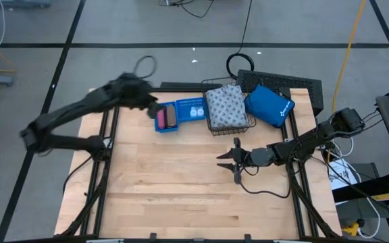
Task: Pick & Place Medicine items
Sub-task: Return to Home Position
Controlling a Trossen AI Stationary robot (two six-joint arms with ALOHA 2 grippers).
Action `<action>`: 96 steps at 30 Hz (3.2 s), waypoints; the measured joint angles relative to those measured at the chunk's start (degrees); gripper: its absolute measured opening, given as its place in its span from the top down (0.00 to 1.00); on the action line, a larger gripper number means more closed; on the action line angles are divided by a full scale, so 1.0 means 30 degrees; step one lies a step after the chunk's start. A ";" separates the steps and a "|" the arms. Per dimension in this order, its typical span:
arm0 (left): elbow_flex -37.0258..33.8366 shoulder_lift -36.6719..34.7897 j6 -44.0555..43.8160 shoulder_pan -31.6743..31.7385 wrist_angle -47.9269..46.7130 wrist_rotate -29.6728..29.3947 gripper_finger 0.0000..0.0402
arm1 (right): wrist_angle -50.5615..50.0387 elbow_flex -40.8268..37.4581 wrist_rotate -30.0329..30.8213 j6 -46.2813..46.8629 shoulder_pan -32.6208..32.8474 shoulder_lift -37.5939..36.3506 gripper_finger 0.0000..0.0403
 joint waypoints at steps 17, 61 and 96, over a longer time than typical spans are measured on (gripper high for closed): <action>-1.0259 -1.5217 0.0155 -0.9161 0.5341 -0.7938 0.27 | -0.3661 0.0000 0.0006 -0.2682 -0.0014 -0.6797 0.71; -1.8122 -1.7628 0.4190 -1.2399 1.2699 -0.8829 0.27 | -0.4763 -0.8581 -0.5008 -0.2840 -0.3052 -2.2343 0.71; -1.8115 -1.7628 0.4115 -1.2399 1.2716 -0.8841 0.27 | -0.9864 -0.8663 -0.4977 -0.6943 -0.3496 -2.1833 0.71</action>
